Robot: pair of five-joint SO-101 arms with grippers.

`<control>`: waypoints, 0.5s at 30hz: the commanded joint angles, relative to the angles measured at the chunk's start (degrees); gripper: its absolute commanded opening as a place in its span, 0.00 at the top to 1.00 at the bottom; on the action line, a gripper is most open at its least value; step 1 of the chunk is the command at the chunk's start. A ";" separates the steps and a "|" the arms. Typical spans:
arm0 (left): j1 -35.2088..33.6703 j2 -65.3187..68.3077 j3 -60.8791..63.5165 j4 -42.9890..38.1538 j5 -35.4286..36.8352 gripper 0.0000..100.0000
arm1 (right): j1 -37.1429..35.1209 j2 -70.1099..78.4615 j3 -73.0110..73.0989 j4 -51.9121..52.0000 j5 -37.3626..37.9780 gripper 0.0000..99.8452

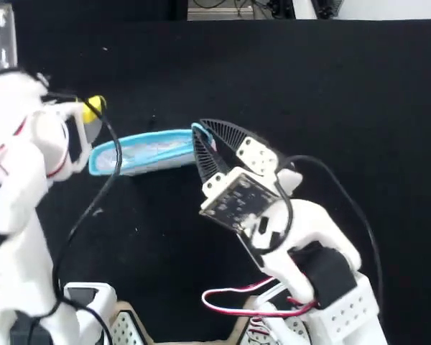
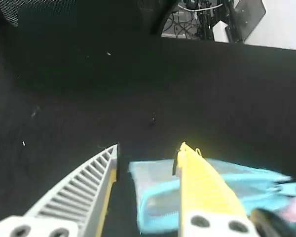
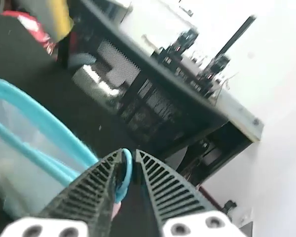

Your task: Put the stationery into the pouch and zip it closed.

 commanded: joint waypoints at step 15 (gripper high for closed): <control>-0.57 -32.44 44.79 -16.09 -8.70 0.80 | -0.53 12.09 -16.22 4.31 -2.11 0.99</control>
